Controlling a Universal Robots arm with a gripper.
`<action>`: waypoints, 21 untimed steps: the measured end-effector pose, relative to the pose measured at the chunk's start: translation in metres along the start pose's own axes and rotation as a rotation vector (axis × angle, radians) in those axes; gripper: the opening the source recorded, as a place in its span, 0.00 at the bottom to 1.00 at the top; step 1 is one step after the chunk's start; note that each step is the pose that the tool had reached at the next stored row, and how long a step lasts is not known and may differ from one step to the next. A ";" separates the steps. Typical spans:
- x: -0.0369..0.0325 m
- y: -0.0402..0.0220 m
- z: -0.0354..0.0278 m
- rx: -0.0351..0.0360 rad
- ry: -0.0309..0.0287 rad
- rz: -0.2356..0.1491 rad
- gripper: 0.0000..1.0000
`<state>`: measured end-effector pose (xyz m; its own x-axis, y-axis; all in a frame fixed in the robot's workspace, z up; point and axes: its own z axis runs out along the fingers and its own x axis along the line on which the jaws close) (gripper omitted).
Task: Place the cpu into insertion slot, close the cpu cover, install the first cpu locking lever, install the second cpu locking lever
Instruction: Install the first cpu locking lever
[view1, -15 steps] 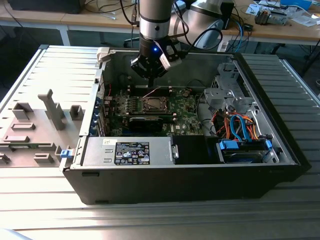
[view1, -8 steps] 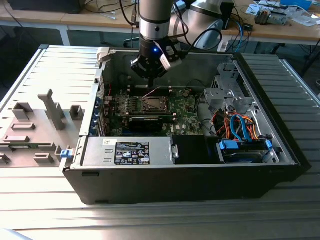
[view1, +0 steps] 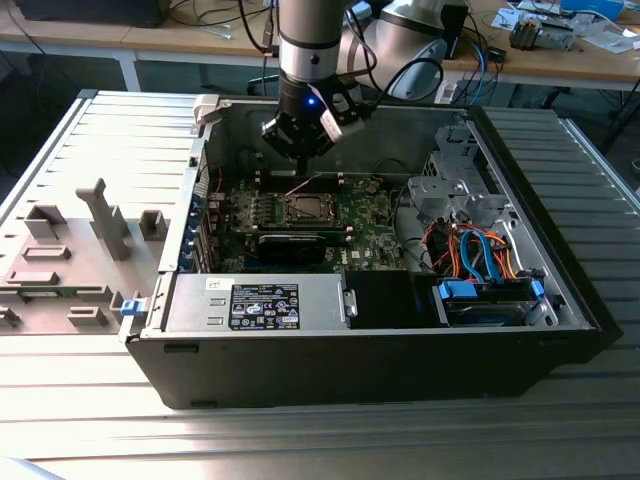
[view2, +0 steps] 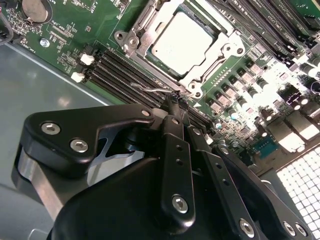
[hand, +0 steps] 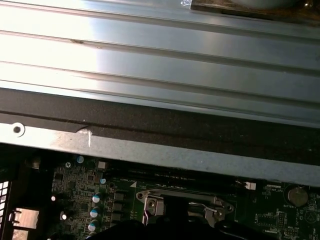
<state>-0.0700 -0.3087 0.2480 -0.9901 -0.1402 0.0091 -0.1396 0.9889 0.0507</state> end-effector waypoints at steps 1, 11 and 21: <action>0.0000 0.0000 0.0003 0.0000 0.0001 -0.002 0.11; 0.0000 -0.0001 0.0022 0.0001 0.0006 -0.013 0.11; -0.0001 -0.0004 0.0082 0.0004 0.0019 -0.037 0.11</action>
<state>-0.0700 -0.3087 0.2397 -0.9842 -0.1770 0.0091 -0.1764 0.9830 0.0506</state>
